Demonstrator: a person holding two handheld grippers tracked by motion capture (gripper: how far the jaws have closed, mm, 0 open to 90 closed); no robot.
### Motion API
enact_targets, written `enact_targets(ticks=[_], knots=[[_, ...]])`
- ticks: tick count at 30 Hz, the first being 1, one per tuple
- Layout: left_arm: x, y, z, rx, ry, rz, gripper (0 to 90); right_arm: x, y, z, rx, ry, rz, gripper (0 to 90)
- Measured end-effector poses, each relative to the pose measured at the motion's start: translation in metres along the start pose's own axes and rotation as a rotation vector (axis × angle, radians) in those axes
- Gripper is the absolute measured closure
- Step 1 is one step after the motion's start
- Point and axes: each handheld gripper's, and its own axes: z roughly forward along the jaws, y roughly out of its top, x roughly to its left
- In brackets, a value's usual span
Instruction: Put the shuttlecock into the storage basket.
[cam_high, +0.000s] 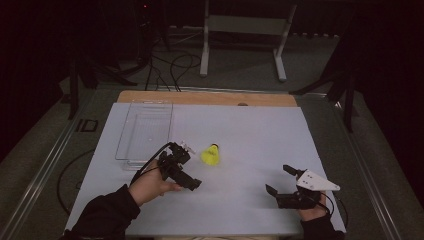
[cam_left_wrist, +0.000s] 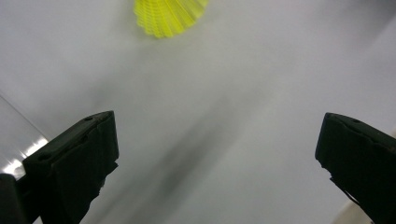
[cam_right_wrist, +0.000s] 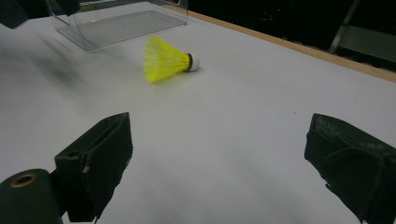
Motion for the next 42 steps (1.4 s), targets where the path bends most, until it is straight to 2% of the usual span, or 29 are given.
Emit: enact_targets(ticks=[5,6,16,20,22,31,38,42], knots=[[-0.001,0.011,0.005,-0.006,0.016,0.005,0.0,0.0,0.0,0.0,0.001,0.0,0.003,7.9],[0.001,0.013,0.006,0.003,0.005,0.005,0.0,0.0,0.0,0.0,0.001,0.0,0.002,7.9],[0.011,0.036,0.022,0.054,0.033,-0.006,0.1,0.001,0.0,-0.001,-0.02,-0.016,-0.02,7.9],[0.014,0.04,0.024,0.058,0.039,-0.007,0.1,0.001,0.0,-0.001,-0.02,-0.012,-0.019,7.9],[0.019,0.049,0.029,0.062,0.06,-0.004,0.1,0.001,0.0,-0.001,-0.019,-0.011,-0.017,7.9],[0.025,0.065,0.041,0.087,0.061,0.01,1.5,0.001,0.0,0.0,-0.018,-0.008,-0.014,7.9],[0.033,0.076,0.053,0.097,0.073,0.0,5.0,0.001,-0.001,0.0,-0.02,-0.004,-0.011,7.9],[0.036,0.079,0.061,0.106,0.089,0.002,15.3,0.0,-0.001,0.0,-0.018,0.001,-0.009,7.9]])
